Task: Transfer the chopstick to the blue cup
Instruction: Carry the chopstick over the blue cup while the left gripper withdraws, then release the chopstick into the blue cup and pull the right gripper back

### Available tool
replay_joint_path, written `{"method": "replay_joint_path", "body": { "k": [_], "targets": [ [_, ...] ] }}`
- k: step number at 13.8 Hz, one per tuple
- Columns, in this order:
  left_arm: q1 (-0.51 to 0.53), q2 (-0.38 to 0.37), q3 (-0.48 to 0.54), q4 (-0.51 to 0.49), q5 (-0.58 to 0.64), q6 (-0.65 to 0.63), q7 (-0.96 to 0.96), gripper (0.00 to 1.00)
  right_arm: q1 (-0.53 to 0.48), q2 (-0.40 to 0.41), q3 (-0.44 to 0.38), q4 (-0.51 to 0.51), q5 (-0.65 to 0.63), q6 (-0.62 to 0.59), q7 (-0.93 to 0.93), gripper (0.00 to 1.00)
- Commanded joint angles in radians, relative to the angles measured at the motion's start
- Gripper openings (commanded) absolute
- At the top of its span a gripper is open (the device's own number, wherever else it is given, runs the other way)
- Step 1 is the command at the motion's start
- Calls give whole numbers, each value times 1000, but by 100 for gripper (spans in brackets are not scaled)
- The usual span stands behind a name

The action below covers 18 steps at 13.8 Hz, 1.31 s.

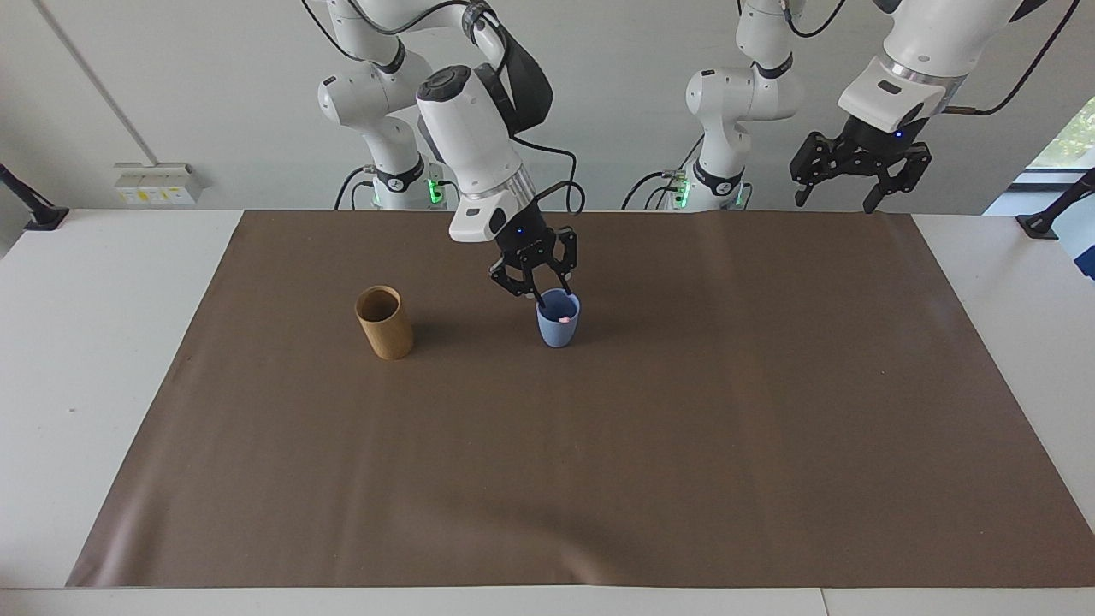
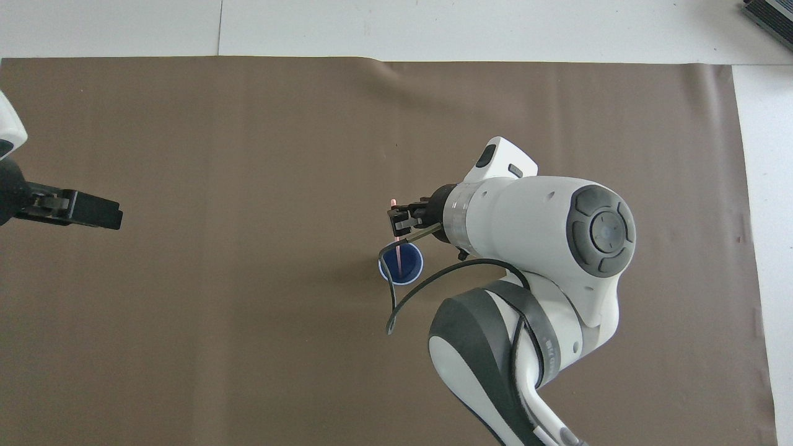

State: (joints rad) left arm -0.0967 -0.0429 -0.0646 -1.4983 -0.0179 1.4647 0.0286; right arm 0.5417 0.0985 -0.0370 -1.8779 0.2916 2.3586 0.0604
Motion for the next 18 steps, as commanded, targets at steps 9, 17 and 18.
{"method": "replay_joint_path", "body": {
  "k": [9,17,18],
  "targets": [
    [68,6,-7,23,16,-18,78,100,-199,-152,-23,91,-247,-416,145,100],
    [77,3,-9,16,16,-24,80,100,-383,-158,-21,365,-328,-783,145,100],
    [77,3,-9,16,16,-26,80,100,-416,-155,-21,378,-324,-817,144,100]
  ]
}}
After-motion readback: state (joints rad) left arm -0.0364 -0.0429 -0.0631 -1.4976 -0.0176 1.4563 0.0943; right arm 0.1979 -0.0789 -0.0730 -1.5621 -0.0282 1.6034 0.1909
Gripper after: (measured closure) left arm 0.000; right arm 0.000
